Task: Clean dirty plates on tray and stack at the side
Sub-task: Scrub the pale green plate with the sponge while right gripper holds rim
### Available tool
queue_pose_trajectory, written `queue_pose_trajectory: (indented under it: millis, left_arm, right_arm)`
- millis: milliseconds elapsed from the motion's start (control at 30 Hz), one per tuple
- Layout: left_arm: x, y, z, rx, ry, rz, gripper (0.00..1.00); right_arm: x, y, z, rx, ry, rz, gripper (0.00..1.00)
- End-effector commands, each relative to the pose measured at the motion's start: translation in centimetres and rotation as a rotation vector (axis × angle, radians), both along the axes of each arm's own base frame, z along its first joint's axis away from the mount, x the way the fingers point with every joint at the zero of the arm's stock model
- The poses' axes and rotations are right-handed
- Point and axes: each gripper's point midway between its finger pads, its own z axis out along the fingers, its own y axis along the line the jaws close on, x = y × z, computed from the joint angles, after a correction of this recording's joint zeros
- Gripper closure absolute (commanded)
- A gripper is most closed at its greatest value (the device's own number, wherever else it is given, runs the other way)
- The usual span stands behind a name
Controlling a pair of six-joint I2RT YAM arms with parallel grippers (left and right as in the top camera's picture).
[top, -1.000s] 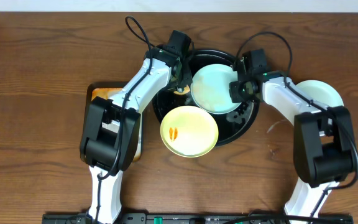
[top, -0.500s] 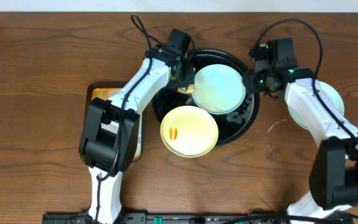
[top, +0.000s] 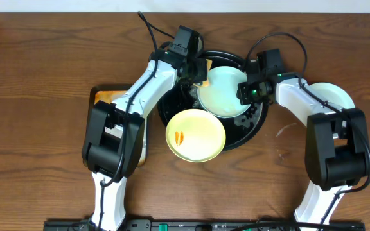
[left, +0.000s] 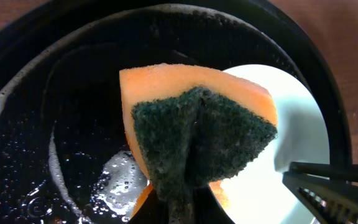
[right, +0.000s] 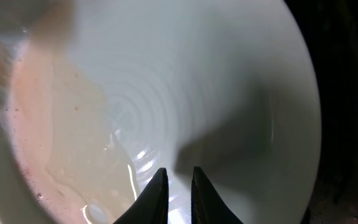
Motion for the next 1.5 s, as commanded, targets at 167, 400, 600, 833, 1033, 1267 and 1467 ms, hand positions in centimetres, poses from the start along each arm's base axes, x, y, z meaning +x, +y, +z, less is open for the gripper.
queue_pose_trajectory:
  millis: [167,400,600,833,1033,1267,1467]
  left_arm:
    - [-1.1,-2.5,0.9,-0.025,-0.047,-0.060,0.92]
    - [-2.2,-1.6,-1.4,0.035,-0.024,-0.047,0.92]
    - [-1.3,0.9,-2.5,0.181,-0.084,-0.018,0.92]
    - [0.5,1.5,0.3,0.185,-0.166,0.004,0.92]
    - [0.9,1.8,4.0,0.150,-0.226,0.029,0.91]
    - [-0.1,2.4,5.0,0.157,-0.205,0.025,0.91]
    - [-2.1,3.4,3.5,0.205,-0.109,0.013,0.91]
  right_arm:
    - [0.3,0.4,0.2,0.019,-0.011,-0.005,0.87]
    - [0.3,0.4,0.2,0.018,-0.011,-0.005,0.87]
    - [0.4,0.2,0.1,0.004,-0.013,-0.011,0.87]
    - [0.0,-0.6,-0.3,-0.039,0.006,-0.026,0.87]
    - [-0.1,-0.7,-0.4,-0.043,0.011,-0.027,0.87]
    - [-0.1,-0.3,0.4,-0.018,-0.004,-0.008,0.83]
    - [0.7,-0.3,6.0,0.074,-0.108,-0.010,0.69]
